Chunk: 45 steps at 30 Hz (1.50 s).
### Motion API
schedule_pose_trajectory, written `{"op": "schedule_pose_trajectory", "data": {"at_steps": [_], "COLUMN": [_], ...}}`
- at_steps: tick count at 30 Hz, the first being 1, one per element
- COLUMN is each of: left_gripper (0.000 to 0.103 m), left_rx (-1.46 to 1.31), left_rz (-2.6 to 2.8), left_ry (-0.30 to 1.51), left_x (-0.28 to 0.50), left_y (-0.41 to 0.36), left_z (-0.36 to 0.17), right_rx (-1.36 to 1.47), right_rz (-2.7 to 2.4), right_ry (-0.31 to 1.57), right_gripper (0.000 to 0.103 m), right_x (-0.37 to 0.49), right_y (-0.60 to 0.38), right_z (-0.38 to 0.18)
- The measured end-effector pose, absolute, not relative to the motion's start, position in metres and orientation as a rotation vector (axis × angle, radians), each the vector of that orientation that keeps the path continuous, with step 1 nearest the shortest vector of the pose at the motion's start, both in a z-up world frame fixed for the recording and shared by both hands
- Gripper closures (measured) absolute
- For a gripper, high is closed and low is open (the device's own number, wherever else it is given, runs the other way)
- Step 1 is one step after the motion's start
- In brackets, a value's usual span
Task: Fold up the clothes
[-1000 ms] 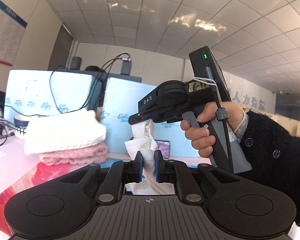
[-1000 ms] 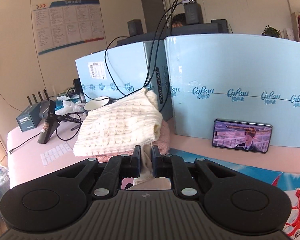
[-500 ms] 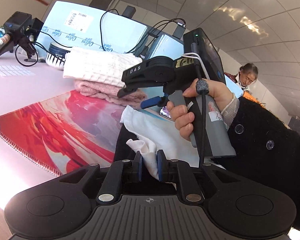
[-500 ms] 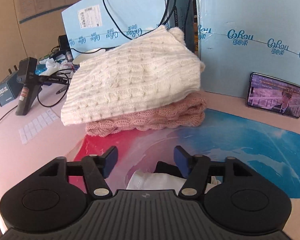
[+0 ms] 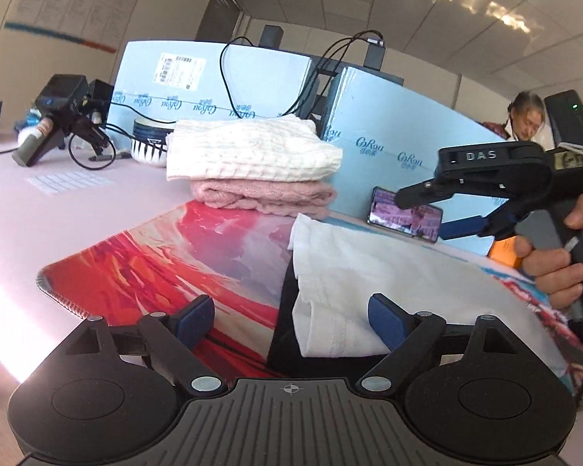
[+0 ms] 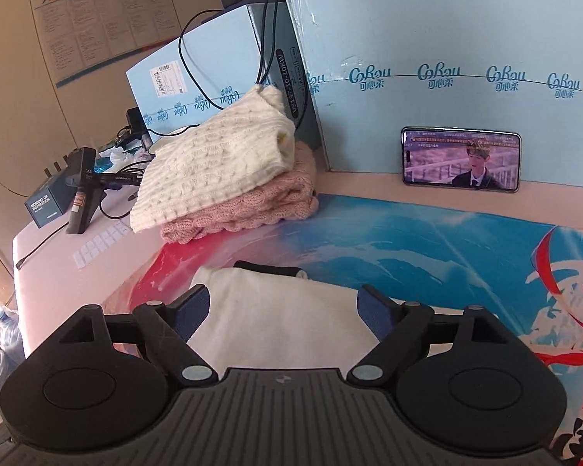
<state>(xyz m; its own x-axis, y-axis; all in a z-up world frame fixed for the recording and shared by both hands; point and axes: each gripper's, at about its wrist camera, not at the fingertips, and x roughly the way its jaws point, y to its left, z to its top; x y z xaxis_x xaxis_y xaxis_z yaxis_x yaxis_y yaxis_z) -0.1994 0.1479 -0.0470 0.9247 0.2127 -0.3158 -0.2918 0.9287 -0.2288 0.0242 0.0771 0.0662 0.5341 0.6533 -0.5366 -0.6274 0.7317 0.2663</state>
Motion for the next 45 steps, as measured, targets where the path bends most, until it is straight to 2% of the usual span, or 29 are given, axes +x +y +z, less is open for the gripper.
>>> {"op": "schedule_pose_trajectory", "data": {"at_steps": [2, 7, 10, 19, 22, 25, 28, 36, 45], "left_gripper": [0.011, 0.008, 0.007, 0.005, 0.005, 0.005, 0.005, 0.005, 0.005], "left_rx": [-0.204, -0.224, -0.268, -0.293, -0.264, -0.244, -0.206, -0.251, -0.213], "left_rz": [0.294, 0.319, 0.329, 0.312, 0.336, 0.352, 0.365, 0.345, 0.264], "left_ry": [0.307, 0.301, 0.302, 0.322, 0.334, 0.342, 0.352, 0.351, 0.375], "left_x": [-0.197, -0.198, -0.201, -0.204, -0.197, -0.192, -0.185, -0.19, -0.21], "left_y": [0.141, 0.141, 0.143, 0.125, 0.119, 0.116, 0.114, 0.116, 0.111], "left_z": [-0.048, -0.045, -0.042, -0.039, -0.04, -0.04, -0.042, -0.037, -0.026], "right_rx": [0.05, 0.088, 0.117, 0.323, 0.264, 0.165, 0.095, 0.147, 0.167], "right_rz": [0.763, 0.78, 0.779, 0.678, 0.644, 0.652, 0.644, 0.606, 0.674], "right_ry": [0.652, 0.624, 0.635, 0.648, 0.721, 0.672, 0.651, 0.698, 0.802], "right_gripper": [0.021, 0.018, 0.013, 0.013, 0.017, 0.023, 0.023, 0.018, 0.018], "right_x": [0.01, -0.032, -0.039, -0.033, -0.03, -0.044, -0.049, 0.0, 0.063], "right_y": [0.052, 0.007, -0.007, -0.053, -0.046, -0.036, -0.028, -0.035, -0.001], "right_z": [0.06, 0.047, 0.04, 0.025, 0.015, 0.016, 0.015, 0.039, 0.021]}}
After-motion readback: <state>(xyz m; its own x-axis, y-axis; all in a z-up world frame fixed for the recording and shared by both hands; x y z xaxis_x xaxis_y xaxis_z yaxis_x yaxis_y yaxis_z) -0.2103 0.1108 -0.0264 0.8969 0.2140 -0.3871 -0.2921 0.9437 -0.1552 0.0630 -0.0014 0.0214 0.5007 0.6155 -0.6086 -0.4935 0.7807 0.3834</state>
